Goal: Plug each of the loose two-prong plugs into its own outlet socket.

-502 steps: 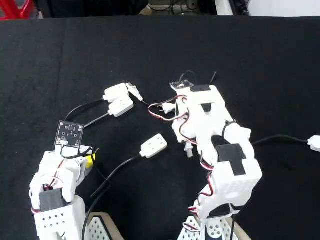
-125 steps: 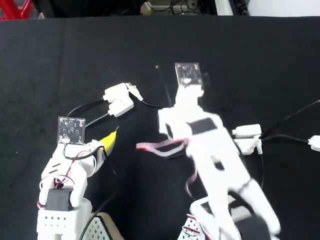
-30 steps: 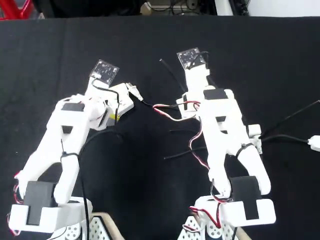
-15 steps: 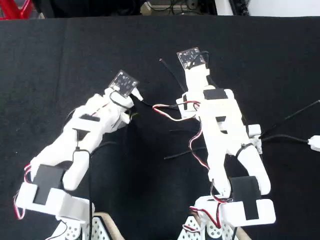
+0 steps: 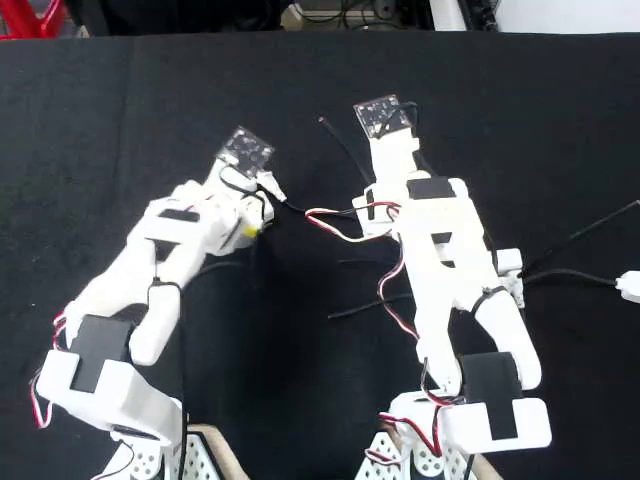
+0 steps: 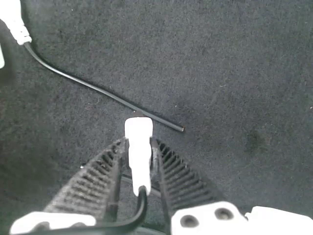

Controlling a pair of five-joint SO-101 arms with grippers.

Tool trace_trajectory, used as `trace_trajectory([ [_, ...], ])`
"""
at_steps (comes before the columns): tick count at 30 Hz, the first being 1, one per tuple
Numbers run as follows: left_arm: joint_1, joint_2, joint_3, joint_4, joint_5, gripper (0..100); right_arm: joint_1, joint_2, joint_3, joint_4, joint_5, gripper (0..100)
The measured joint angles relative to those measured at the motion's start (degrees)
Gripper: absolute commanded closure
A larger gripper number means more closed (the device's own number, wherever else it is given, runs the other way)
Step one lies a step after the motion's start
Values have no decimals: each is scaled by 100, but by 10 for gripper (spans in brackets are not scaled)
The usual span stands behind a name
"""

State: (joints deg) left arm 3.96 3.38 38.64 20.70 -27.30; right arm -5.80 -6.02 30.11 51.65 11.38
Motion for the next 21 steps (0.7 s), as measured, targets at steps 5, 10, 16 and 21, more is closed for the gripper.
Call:
trace_trajectory([
  [5,-105,0,-18,149,-246,863,0,0,0,0,0,986],
  [10,-105,0,-18,158,-897,870,0,0,0,0,0,986],
  [16,-114,0,-26,519,-958,962,0,0,0,0,0,986],
  [21,-114,-325,-70,1231,-958,973,0,0,0,0,0,986],
])
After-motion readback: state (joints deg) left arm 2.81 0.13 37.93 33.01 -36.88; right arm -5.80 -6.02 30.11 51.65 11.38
